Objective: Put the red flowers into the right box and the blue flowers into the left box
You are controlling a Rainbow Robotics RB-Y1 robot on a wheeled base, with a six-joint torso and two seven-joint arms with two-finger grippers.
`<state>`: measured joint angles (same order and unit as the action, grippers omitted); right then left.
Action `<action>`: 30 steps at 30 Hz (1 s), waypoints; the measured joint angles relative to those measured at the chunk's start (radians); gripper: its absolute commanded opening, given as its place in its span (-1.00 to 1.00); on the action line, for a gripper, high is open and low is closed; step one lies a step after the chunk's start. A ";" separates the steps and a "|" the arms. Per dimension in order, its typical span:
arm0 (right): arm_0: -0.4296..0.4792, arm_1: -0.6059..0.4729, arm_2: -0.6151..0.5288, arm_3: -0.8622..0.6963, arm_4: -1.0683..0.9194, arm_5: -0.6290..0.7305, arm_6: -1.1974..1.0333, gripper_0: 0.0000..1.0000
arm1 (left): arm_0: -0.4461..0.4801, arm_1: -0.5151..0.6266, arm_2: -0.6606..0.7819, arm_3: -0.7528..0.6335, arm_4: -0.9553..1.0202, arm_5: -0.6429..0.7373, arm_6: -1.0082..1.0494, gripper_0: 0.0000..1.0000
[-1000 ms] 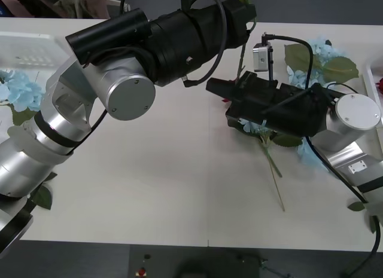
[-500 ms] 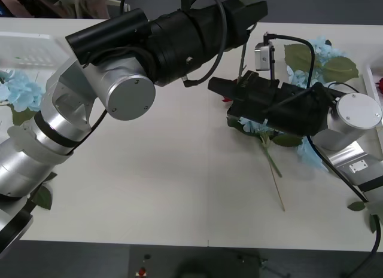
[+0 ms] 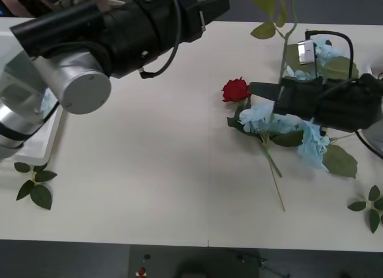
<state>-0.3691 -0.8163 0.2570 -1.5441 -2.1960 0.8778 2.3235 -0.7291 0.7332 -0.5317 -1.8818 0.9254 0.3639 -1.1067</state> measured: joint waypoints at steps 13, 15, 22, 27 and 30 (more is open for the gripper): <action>0.111 -0.385 -0.232 0.341 -0.177 0.348 -0.382 -1.00 | 0.356 0.243 0.005 -0.304 0.021 0.048 -0.139 1.00; 0.093 -0.422 -0.229 0.425 -0.068 0.366 -0.418 -1.00 | 0.381 0.243 -0.005 -0.304 0.021 0.048 -0.233 1.00; -0.025 -0.452 -0.193 0.610 0.429 0.297 -0.462 -1.00 | 0.380 0.243 -0.030 -0.292 0.002 0.048 -0.327 1.00; -0.047 -0.428 -0.192 0.646 0.652 0.153 -0.468 -1.00 | 0.379 0.243 -0.030 -0.267 0.002 0.048 -0.539 1.00; -0.047 -0.405 -0.193 0.648 0.765 0.088 -0.468 -1.00 | 0.379 0.243 -0.030 -0.264 0.002 0.048 -0.553 1.00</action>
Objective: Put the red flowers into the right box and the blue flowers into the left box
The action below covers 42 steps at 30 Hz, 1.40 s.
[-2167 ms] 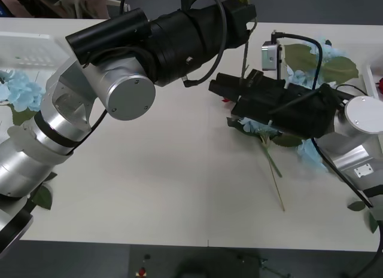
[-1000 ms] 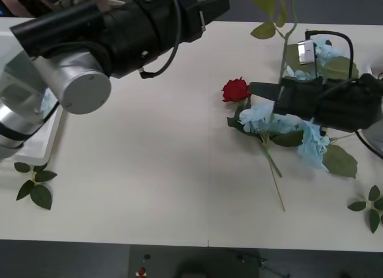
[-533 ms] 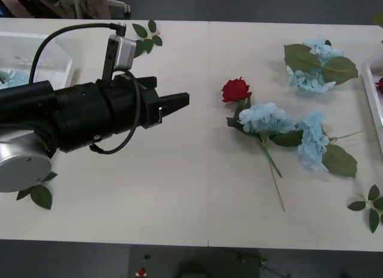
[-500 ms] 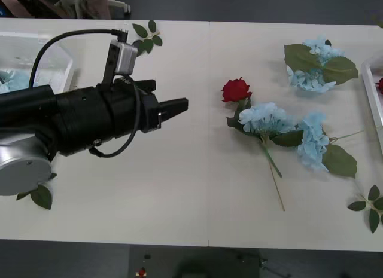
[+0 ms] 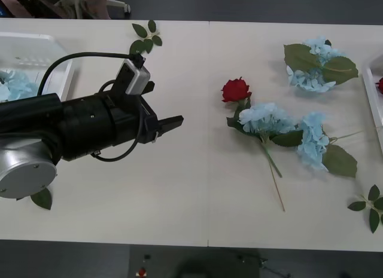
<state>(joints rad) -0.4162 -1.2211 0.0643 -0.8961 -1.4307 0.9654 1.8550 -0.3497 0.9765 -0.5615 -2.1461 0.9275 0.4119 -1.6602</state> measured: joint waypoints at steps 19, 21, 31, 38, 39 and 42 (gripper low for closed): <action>-0.034 0.064 0.236 0.110 0.096 -0.228 -0.067 0.18 | -0.001 -0.050 0.001 0.053 0.002 0.000 0.000 1.00; -0.057 0.067 0.216 0.149 0.096 -0.215 -0.067 0.27 | -0.002 -0.039 0.001 0.053 0.003 0.000 0.000 1.00; -0.180 0.070 0.184 0.179 0.001 0.191 -0.164 0.29 | -0.004 -0.020 0.001 0.053 0.014 0.000 -0.001 1.00; -0.426 0.076 0.184 0.178 0.025 0.521 -0.746 0.30 | -0.004 -0.020 0.001 0.053 0.014 0.000 -0.001 1.00; -0.467 0.082 0.184 0.178 0.032 0.539 -0.798 0.30 | -0.005 -0.020 0.001 0.052 0.014 0.000 -0.001 1.00; -0.583 0.116 0.184 0.178 0.042 0.571 -0.919 0.30 | -0.005 -0.020 0.001 0.052 0.014 0.000 -0.001 1.00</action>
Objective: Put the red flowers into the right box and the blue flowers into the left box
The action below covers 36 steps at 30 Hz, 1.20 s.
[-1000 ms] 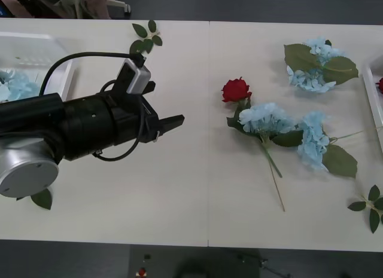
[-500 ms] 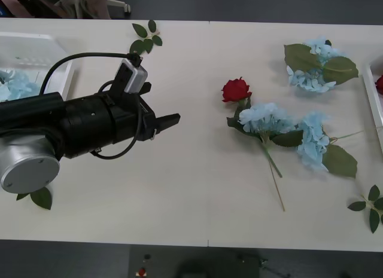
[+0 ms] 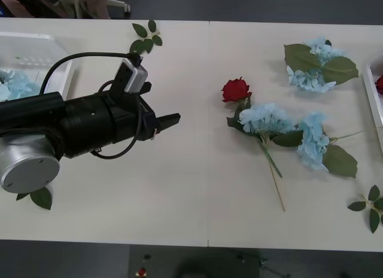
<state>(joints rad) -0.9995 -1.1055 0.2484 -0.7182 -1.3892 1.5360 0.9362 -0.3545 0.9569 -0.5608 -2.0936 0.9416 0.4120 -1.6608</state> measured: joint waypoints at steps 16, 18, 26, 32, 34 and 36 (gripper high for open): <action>-0.183 0.244 0.284 -0.003 0.209 -0.041 -0.390 0.31 | 0.000 0.000 0.000 0.000 0.000 0.000 0.000 1.00; -0.183 0.264 0.293 0.005 0.219 -0.051 -0.392 0.30 | 0.000 0.000 0.000 0.000 0.000 0.000 0.000 1.00; -0.183 0.328 0.294 0.078 0.246 -0.118 -0.392 -0.45 | 0.000 0.000 0.000 0.000 0.000 0.000 0.000 1.00; -0.183 0.350 0.369 0.116 0.251 -0.172 -0.392 -1.00 | 0.000 0.000 0.000 0.000 0.000 0.000 0.000 1.00; -0.183 0.351 0.418 0.121 0.250 -0.190 -0.392 -1.00 | 0.000 0.000 0.000 0.000 0.000 0.000 0.000 1.00; -0.183 0.351 0.456 0.127 0.250 -0.200 -0.391 -1.00 | 0.000 0.000 0.000 0.000 0.000 0.000 0.000 1.00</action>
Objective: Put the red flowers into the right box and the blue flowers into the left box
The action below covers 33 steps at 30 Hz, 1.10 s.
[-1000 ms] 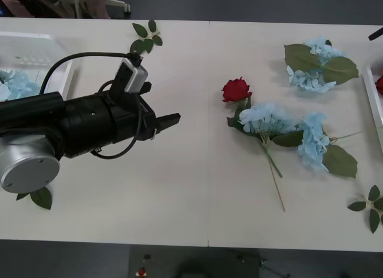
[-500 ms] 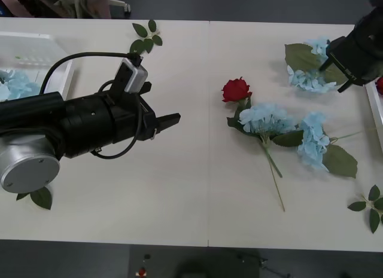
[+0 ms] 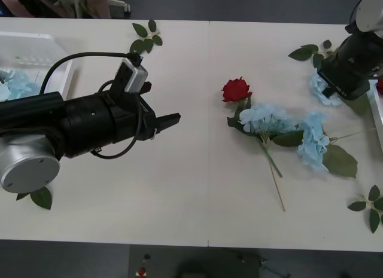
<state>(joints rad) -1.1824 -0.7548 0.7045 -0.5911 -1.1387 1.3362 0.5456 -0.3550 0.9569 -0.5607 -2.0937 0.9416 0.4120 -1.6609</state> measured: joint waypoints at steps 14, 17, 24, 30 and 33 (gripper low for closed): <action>0.009 -0.063 0.014 0.055 0.016 0.057 0.850 -1.00 | 0.000 0.000 0.000 0.000 0.000 0.000 0.000 1.00; 0.040 -0.098 -0.009 0.054 0.000 0.036 1.007 -1.00 | 0.000 0.000 0.000 0.000 0.000 0.000 0.000 1.00; 0.207 -0.173 -0.099 0.024 -0.100 -0.086 1.456 -1.00 | 0.000 0.000 0.000 0.000 0.000 0.000 0.000 1.00; 0.472 -0.280 -0.060 -0.251 -0.192 -0.287 1.492 -1.00 | 0.000 0.000 0.000 0.000 0.000 0.000 0.000 1.00; 0.630 -0.341 -0.078 -0.425 -0.219 -0.373 1.496 -1.00 | 0.000 0.000 0.000 0.000 0.000 0.000 0.000 1.00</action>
<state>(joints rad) -0.5527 -1.0963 0.6261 -1.0161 -1.3578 0.9635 2.0417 -0.3554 0.9569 -0.5604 -2.0937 0.9416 0.4120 -1.6610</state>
